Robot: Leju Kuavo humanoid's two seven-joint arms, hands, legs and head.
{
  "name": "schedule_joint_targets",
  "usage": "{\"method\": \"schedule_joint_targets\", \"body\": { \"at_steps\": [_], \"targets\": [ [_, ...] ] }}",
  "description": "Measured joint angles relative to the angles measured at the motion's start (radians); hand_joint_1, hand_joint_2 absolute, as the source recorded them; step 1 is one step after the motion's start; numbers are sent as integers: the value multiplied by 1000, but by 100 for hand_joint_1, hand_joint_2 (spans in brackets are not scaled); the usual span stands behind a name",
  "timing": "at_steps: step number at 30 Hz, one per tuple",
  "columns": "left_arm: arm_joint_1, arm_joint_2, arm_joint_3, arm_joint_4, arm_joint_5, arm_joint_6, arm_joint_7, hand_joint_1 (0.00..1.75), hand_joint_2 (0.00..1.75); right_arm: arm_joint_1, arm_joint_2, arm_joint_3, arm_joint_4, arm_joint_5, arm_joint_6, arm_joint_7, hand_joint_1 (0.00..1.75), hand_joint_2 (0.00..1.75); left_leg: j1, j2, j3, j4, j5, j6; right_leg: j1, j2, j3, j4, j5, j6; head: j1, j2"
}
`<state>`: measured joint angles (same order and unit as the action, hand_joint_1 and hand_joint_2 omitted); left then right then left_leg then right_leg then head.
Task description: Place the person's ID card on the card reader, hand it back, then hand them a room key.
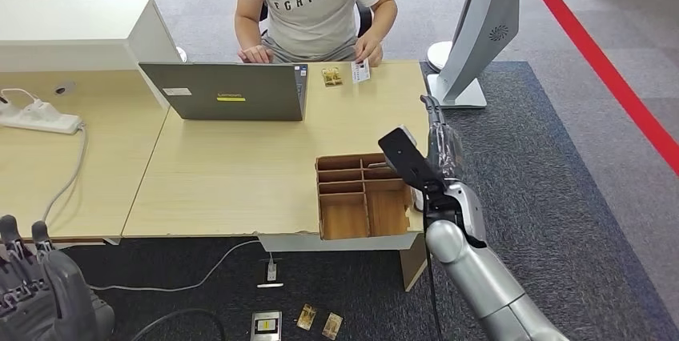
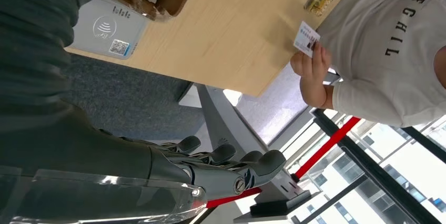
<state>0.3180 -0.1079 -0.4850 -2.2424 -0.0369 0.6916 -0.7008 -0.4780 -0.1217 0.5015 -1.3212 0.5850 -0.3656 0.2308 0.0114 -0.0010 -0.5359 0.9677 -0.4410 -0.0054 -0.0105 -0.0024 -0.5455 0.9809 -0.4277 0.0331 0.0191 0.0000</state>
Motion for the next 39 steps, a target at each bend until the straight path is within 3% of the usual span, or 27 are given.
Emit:
{"method": "schedule_joint_targets", "body": {
  "at_steps": [12, 19, 30, 39],
  "targets": [
    [21, 0, -11, -26, -50, 0, 0, 0, 175, 69, -53, -12, -129, 9, 88, -32, 0, 175, 0, 0, 0, 0, 1, 0, 0, 0, 1, 0, 0, 0, 0, 0],
    [22, 0, -17, -38, -56, 0, 0, 0, 175, 77, -52, 2, -143, 154, 102, -41, 0, 175, 0, 0, 0, 0, 0, 0, 0, 0, 1, 0, 0, 0, 0, 0],
    [21, 0, -18, -43, -53, 0, 0, 0, 175, 71, -31, 45, -67, 343, 68, -17, 0, 175, 0, -1, -1, 0, 1, 0, 0, 0, 1, 1, 0, 0, 0, 0],
    [16, 0, -18, -43, -31, 0, 0, 0, 175, 62, -20, 54, 54, 368, 52, 4, 0, 175, 0, -1, -1, 0, 0, 0, 0, 0, 0, 0, 0, 0, 0, 0]
  ]
}}
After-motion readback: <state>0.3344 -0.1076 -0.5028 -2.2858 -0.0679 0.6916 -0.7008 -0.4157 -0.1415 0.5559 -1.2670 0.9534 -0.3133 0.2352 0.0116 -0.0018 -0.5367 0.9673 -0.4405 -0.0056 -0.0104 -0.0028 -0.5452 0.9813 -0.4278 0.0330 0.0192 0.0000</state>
